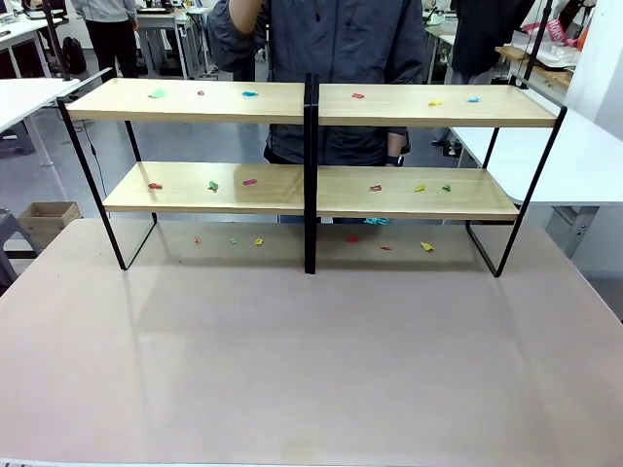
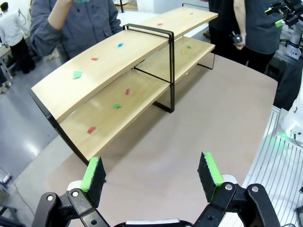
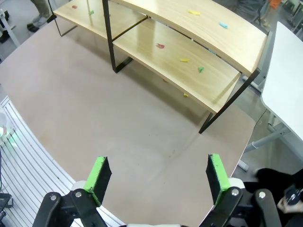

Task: Clean the shelves.
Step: Pick up the Duster when the human hands it over.

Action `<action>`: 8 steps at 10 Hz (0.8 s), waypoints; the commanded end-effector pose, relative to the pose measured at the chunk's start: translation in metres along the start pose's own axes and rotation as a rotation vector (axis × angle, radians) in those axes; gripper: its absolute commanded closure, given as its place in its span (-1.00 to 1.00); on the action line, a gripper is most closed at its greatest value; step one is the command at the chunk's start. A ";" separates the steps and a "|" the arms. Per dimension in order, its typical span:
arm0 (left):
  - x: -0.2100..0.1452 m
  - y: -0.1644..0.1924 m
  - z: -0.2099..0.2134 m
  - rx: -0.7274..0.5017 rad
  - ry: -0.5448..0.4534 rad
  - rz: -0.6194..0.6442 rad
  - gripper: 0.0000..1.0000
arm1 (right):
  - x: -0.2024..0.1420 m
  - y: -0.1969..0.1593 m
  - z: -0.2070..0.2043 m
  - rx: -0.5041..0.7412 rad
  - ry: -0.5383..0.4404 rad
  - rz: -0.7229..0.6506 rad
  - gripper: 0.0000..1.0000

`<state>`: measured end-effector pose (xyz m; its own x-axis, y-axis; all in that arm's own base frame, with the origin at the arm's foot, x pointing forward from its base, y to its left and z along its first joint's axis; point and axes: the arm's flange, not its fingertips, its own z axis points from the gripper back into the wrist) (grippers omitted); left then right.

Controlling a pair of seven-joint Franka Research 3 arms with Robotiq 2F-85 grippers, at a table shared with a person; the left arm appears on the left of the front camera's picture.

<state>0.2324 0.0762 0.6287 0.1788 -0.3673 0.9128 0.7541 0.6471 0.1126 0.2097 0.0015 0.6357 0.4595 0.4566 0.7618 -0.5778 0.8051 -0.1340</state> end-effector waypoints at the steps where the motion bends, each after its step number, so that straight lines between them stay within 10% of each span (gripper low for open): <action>1: 0.001 -0.001 0.000 -0.004 -0.004 -0.003 -1.00 | 0.008 -0.018 -0.003 0.049 0.002 -0.008 -1.00; 8: 0.001 -0.001 0.000 -0.004 -0.004 -0.003 -1.00 | 0.033 -0.059 -0.022 0.200 -0.107 0.025 -1.00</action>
<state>0.2323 0.0763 0.6287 0.1787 -0.3672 0.9128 0.7540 0.6471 0.1128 0.2644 -0.0183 0.6494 0.4291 0.4410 0.7883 -0.6769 0.7349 -0.0427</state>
